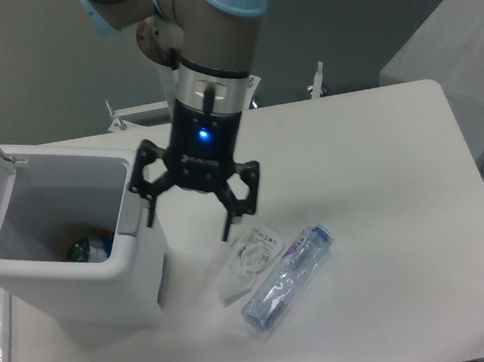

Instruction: Open the trash can

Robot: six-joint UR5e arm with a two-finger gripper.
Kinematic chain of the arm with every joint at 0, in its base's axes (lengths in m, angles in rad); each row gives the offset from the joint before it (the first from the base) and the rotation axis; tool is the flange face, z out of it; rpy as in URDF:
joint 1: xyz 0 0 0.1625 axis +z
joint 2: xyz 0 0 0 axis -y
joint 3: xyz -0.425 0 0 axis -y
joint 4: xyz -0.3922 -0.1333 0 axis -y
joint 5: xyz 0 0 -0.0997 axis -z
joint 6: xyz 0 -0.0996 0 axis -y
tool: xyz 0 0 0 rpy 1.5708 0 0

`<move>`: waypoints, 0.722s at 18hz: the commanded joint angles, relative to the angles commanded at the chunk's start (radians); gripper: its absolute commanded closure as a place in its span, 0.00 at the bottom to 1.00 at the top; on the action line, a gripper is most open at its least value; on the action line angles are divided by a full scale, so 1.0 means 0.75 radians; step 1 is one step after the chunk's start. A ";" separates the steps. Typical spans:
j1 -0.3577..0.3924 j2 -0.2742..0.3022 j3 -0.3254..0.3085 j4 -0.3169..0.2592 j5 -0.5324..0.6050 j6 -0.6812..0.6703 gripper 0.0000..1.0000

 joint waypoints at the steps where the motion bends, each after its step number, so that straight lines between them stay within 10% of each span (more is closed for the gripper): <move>1: 0.006 -0.014 0.000 0.000 0.033 0.057 0.00; 13: 0.182 -0.219 0.012 0.033 0.252 0.711 0.00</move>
